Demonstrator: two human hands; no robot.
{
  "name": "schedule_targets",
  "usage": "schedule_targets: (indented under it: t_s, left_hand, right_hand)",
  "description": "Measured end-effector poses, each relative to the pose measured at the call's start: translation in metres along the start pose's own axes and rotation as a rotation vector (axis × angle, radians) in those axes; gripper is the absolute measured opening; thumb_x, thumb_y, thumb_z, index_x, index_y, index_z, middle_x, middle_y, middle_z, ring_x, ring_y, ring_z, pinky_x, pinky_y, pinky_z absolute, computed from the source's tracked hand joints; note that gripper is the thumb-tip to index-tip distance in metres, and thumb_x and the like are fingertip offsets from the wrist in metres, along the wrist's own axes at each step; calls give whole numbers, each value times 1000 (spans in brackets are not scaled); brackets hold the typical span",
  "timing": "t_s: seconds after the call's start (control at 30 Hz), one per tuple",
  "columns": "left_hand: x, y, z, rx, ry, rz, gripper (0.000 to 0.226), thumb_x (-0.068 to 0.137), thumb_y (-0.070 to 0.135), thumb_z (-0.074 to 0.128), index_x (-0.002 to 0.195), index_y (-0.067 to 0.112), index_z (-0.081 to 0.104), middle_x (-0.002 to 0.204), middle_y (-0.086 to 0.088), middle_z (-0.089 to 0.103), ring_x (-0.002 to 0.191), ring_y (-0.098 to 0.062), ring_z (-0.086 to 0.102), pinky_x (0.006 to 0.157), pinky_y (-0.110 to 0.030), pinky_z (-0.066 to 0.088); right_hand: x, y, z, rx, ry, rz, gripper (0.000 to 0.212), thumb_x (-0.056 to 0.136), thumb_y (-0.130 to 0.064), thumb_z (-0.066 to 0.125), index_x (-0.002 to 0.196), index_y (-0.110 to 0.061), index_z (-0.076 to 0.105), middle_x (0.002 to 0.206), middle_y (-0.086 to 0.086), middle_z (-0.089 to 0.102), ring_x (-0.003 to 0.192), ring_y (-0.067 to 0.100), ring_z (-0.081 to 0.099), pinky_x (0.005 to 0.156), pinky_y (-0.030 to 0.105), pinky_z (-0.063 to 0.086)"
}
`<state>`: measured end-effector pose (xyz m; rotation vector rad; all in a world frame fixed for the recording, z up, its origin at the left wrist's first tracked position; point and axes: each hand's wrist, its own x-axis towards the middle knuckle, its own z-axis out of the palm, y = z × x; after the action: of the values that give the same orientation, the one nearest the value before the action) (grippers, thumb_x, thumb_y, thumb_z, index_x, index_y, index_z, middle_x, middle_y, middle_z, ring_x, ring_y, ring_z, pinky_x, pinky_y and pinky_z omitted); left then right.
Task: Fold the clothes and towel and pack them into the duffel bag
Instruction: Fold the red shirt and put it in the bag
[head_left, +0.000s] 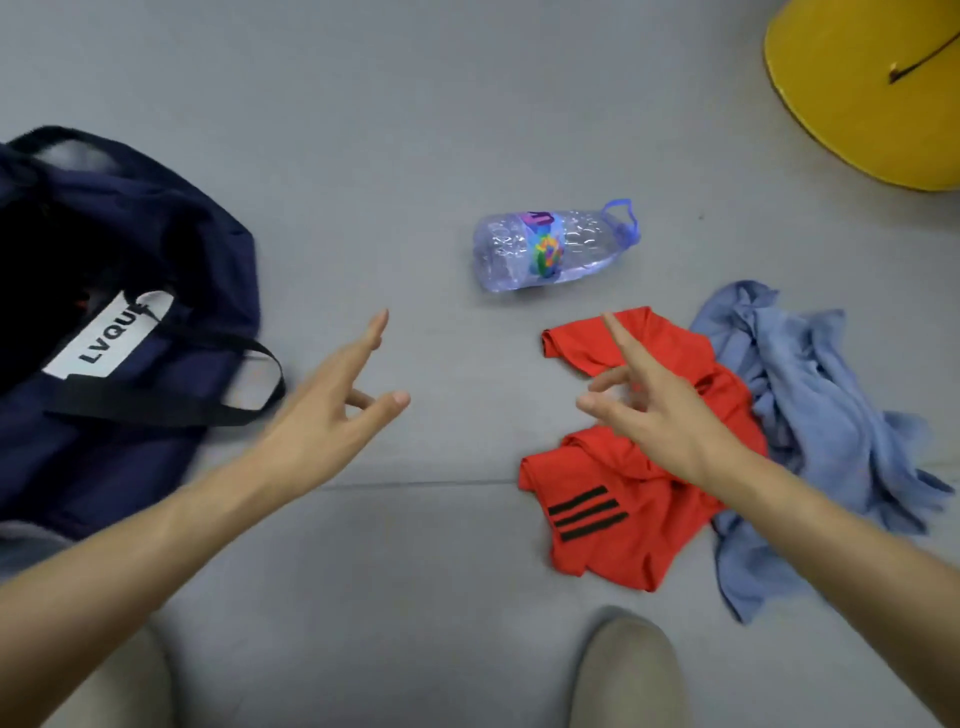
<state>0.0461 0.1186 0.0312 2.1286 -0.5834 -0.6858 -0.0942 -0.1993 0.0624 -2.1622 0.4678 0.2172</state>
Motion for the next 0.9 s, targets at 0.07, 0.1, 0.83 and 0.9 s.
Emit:
schedule_targets:
  t_s: [0.07, 0.1, 0.83, 0.9]
  left_hand:
    - [4, 13, 31, 55, -114, 44, 76, 94, 53, 57, 147, 68, 4, 146, 29, 35, 97, 8, 63, 99, -36, 49]
    - [6, 19, 45, 80, -159, 70, 76, 94, 53, 56, 147, 68, 3, 143, 31, 34, 97, 9, 62, 98, -34, 49]
    - [15, 46, 142, 259, -357, 274, 57, 90, 32, 74, 141, 43, 51, 119, 28, 55, 93, 1, 63, 78, -10, 48]
    - [16, 55, 131, 181, -257, 238, 44, 87, 34, 76, 128, 42, 61, 112, 29, 59, 92, 0, 64, 77, -8, 46]
  right_hand:
    - [-23, 27, 2, -113, 11, 19, 87, 83, -58, 68, 144, -70, 8, 109, -15, 65, 73, 7, 67, 81, 35, 56]
    - [-34, 39, 3, -154, 22, 34, 87, 84, -58, 66, 146, -68, 6, 112, -16, 63, 76, 4, 67, 80, 25, 53]
    - [-62, 85, 87, -57, 134, -3, 32, 84, -33, 54, 113, -28, 67, 103, -3, 60, 95, 20, 62, 81, 38, 51]
    - [-54, 56, 89, 74, 157, -43, 28, 85, -32, 56, 107, -22, 70, 99, -1, 64, 92, 20, 62, 80, 36, 49]
